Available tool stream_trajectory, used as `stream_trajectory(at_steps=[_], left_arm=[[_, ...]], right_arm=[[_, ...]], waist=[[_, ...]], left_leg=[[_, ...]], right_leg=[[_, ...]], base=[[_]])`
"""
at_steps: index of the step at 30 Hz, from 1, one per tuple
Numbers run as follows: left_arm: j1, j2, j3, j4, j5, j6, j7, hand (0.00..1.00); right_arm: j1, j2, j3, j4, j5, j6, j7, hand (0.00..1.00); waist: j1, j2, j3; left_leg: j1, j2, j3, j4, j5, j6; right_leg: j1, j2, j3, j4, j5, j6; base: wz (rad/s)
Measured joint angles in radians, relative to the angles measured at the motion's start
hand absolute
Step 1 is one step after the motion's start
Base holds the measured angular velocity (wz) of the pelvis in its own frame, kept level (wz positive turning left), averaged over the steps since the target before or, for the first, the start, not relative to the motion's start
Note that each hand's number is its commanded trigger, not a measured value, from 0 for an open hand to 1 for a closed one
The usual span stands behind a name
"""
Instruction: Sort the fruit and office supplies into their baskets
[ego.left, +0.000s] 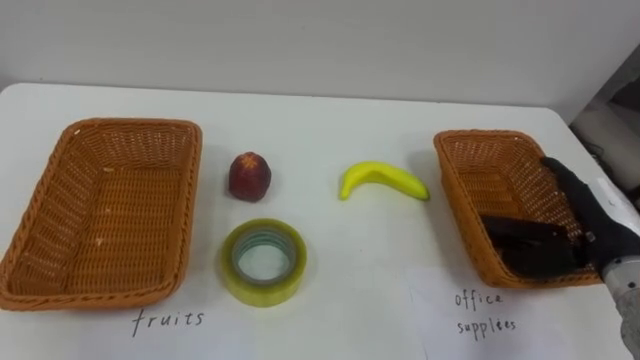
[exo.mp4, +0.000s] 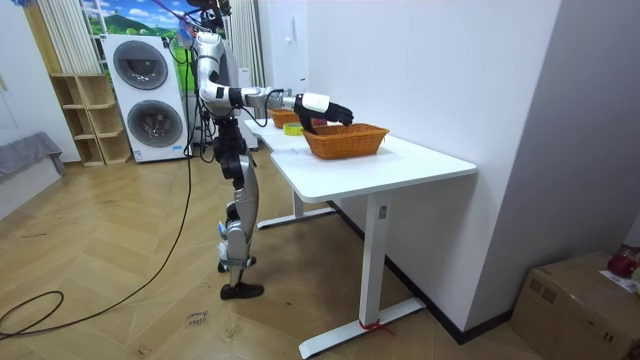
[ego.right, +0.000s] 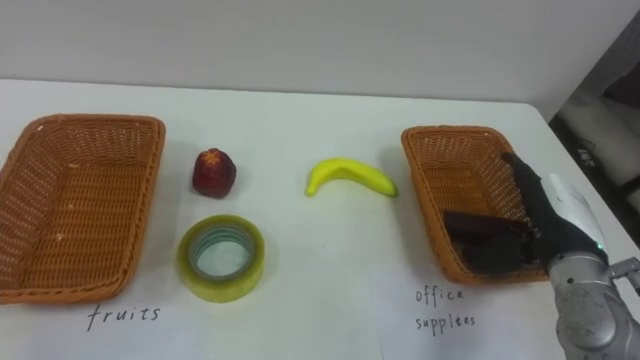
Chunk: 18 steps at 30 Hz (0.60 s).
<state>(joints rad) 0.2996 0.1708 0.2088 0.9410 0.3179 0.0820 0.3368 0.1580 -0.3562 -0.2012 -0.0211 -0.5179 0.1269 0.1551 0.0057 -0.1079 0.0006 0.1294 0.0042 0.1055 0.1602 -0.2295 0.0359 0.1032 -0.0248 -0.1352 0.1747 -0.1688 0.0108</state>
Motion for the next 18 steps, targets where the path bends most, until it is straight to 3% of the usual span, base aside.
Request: stream_trajectory(at_steps=[10, 18], left_arm=[[-0.008, 0.0, -0.001, 0.024, -0.003, -0.007, 0.007, 0.0], [-0.014, 0.001, 0.011, 0.071, -0.001, -0.009, 0.007, 0.0]], right_arm=[[-0.002, 0.0, -0.012, -0.111, 0.052, -0.006, -0.053, 0.0], [-0.036, 0.0, -0.058, -0.15, 0.058, -0.03, -0.186, 0.0]], waist=[[0.002, -0.002, 0.0004], [0.002, -0.017, 0.0003]], left_leg=[[0.001, 0.001, 0.005, -0.002, 0.0, 0.0], [0.001, 0.004, 0.021, -0.003, 0.0, 0.0]], right_leg=[[-0.015, 0.001, 0.011, 0.014, 0.0, 0.0], [-0.016, 0.006, 0.024, 0.014, 0.0, 0.0]], base=[[-0.03], [-0.04]])
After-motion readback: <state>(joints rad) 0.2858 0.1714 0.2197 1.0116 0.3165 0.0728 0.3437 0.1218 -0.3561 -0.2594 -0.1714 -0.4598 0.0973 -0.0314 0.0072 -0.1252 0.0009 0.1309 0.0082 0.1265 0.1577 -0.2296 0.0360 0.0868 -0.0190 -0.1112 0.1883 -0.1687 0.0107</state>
